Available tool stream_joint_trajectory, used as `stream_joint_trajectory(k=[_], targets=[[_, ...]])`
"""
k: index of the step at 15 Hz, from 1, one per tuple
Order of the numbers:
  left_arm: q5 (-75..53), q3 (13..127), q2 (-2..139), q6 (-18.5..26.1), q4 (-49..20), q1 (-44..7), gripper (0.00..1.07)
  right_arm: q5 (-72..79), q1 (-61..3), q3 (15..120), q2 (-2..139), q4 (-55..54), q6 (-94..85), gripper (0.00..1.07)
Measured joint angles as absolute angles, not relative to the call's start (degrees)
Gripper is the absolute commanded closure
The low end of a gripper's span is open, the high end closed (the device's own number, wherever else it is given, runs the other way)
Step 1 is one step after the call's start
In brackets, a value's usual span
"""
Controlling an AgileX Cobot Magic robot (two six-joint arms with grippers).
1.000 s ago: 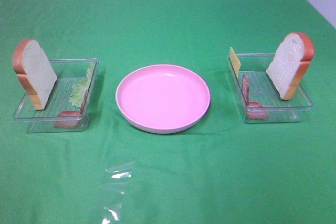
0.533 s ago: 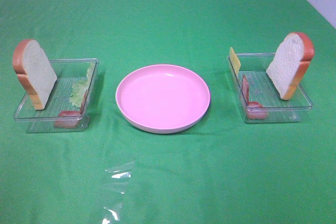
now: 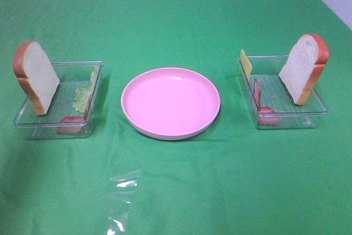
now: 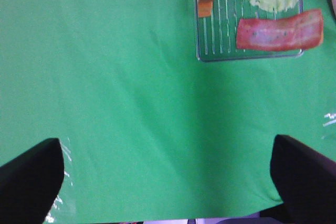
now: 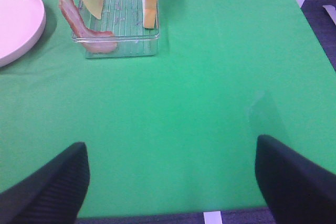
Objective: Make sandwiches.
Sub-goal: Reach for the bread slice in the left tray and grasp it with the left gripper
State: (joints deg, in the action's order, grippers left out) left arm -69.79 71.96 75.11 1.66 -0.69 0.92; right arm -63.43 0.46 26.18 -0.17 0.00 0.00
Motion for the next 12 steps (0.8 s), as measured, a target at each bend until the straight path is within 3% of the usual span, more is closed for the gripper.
stream_joint_trajectory(k=[8,12], targets=[[-69.61,99.12,111.67,-2.86,0.40,-3.72,0.04,-63.43,0.46,26.18,-0.17,0.00,0.00,0.23],[-69.56,106.40,118.37,-2.01,0.34,-3.72,0.04,-63.43,0.46,26.18,-0.17,0.00,0.00,0.23]])
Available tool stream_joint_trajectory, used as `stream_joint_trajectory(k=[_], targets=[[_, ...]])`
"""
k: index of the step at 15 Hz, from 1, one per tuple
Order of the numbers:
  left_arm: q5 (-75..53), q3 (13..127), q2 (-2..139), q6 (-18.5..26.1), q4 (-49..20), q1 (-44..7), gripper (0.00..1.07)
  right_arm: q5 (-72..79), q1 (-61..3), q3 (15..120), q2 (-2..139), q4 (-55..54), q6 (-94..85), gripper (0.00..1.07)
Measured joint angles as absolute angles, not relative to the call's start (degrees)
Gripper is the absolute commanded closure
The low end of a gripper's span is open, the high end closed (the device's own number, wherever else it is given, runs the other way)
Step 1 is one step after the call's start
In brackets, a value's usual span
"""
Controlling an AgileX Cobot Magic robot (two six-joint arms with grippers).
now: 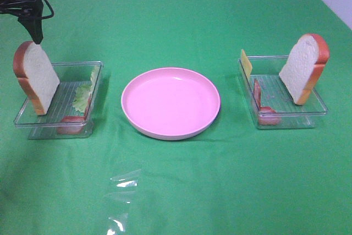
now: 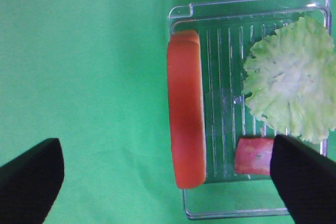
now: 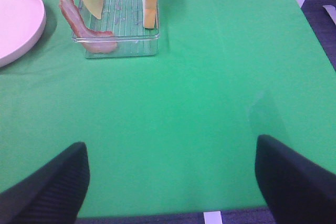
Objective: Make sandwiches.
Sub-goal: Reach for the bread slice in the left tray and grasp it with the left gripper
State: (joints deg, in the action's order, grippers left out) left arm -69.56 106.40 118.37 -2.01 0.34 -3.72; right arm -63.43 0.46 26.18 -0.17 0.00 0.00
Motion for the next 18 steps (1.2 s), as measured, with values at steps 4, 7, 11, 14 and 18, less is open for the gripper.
stream_joint_trajectory(k=[4,7,11,14,18], targets=[[-69.61,107.14,123.47,-0.80,-0.40,-3.72,0.04,-63.43,0.46,26.18,-0.17,0.00,0.00,0.23],[-69.73,107.43,126.62,0.00,-0.40,-3.72,0.04,-63.43,0.46,26.18,-0.17,0.00,0.00,0.23],[-69.73,107.72,127.71,0.00,-0.40,-3.72,0.21,-63.43,0.46,26.18,-0.17,0.00,0.00,0.23],[-69.73,107.72,127.71,-0.29,-0.40,-3.72,0.63,-63.43,0.46,26.18,-0.17,0.00,0.00,0.23],[-69.73,107.72,127.77,-0.46,-0.74,-3.72,0.65,-63.43,0.46,26.18,-0.17,0.00,0.00,0.23]])
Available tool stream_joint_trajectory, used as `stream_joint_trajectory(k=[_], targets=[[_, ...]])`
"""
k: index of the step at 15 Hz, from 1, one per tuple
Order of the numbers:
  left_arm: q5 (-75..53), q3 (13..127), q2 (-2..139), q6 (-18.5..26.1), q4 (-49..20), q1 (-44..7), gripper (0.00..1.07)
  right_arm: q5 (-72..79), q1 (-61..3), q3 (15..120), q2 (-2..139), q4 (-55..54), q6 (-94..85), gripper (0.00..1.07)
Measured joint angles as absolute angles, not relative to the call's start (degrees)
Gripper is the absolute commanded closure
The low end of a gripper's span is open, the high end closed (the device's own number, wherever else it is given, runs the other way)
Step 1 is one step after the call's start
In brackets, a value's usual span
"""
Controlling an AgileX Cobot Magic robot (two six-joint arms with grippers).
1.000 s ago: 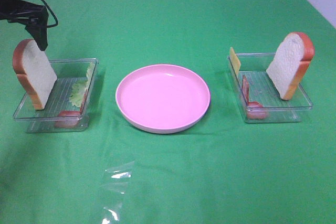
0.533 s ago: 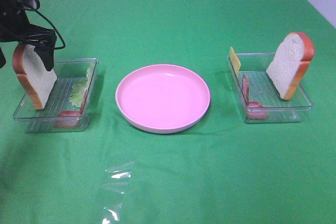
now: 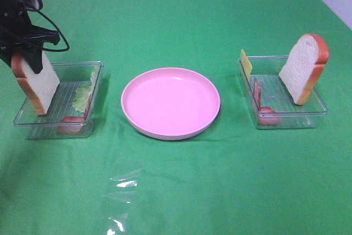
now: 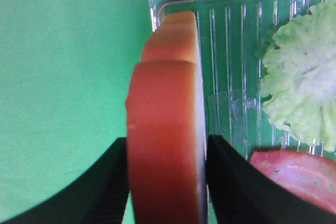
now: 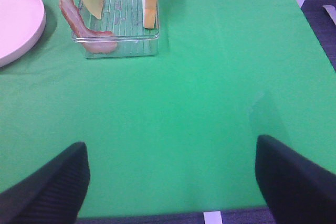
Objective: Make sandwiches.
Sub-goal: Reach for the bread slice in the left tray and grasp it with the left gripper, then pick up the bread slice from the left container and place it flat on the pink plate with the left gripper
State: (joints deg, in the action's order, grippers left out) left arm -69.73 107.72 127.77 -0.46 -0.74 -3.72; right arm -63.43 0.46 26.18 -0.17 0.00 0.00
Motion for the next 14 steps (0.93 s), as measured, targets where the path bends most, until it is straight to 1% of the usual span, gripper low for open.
stream_joint_trajectory(k=[4,5,7,8,9,14], targets=[[-69.73,107.72,127.77,-0.46,-0.80,-3.72,0.67,-63.43,0.46,26.18,-0.17,0.00,0.00,0.23],[-69.73,107.72,127.77,-0.46,-1.09,-3.72,0.73,-63.43,0.46,26.18,-0.17,0.00,0.00,0.23],[-69.73,107.72,127.77,-0.46,-2.18,-3.72,0.92,-63.43,0.46,26.18,-0.17,0.00,0.00,0.23],[-69.73,107.72,127.77,-0.46,-2.52,-3.72,1.03,-63.43,0.46,26.18,-0.17,0.00,0.00,0.23],[-69.73,107.72,127.77,-0.46,-2.64,-3.72,1.07,-63.43,0.46,26.18,-0.17,0.00,0.00,0.23],[-69.73,107.72,127.71,-0.46,-2.69,-3.72,1.07,-63.43,0.46,26.18,-0.17,0.00,0.00,0.23]])
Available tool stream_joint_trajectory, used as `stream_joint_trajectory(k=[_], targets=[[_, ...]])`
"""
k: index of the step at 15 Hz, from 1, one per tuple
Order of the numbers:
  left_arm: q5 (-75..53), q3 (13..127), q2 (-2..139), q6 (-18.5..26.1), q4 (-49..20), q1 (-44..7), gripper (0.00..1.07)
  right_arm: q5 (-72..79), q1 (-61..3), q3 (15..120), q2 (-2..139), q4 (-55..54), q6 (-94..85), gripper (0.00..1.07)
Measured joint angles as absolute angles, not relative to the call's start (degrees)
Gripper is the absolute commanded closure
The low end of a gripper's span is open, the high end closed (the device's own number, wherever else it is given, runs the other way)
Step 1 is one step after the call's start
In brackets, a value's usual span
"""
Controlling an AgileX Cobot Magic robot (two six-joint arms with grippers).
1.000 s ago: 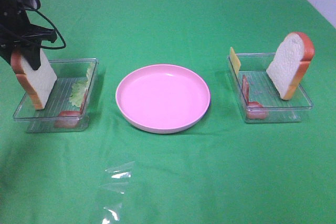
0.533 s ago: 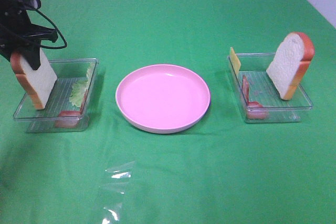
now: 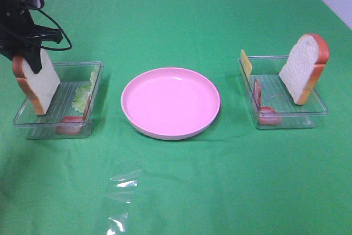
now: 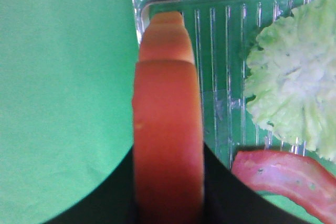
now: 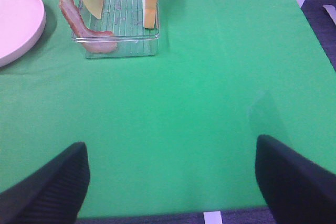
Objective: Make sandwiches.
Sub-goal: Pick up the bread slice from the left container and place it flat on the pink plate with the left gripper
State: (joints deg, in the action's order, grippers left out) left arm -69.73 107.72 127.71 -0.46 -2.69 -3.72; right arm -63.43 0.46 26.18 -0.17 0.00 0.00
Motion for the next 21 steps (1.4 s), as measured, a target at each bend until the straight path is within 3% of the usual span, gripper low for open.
stream_joint_trajectory(k=[9,15,17,18,21], targets=[[-70.02,107.72,119.00,-1.32,-5.56,-3.72,1.07,-63.43,0.46,26.18,-0.17,0.00,0.00,0.23],[-70.02,107.72,114.48,2.86,-25.55,-6.02,1.07,-63.43,0.46,26.18,-0.17,0.00,0.00,0.23],[-70.02,107.72,114.48,6.02,-32.37,-7.39,1.07,-63.43,0.46,26.18,-0.17,0.00,0.00,0.23],[-69.96,107.72,115.45,8.14,-39.25,-9.00,1.07,-63.43,0.46,26.18,-0.17,0.00,0.00,0.23],[-69.96,107.72,119.92,10.54,-44.98,-12.83,1.07,-63.43,0.46,26.18,-0.17,0.00,0.00,0.23]])
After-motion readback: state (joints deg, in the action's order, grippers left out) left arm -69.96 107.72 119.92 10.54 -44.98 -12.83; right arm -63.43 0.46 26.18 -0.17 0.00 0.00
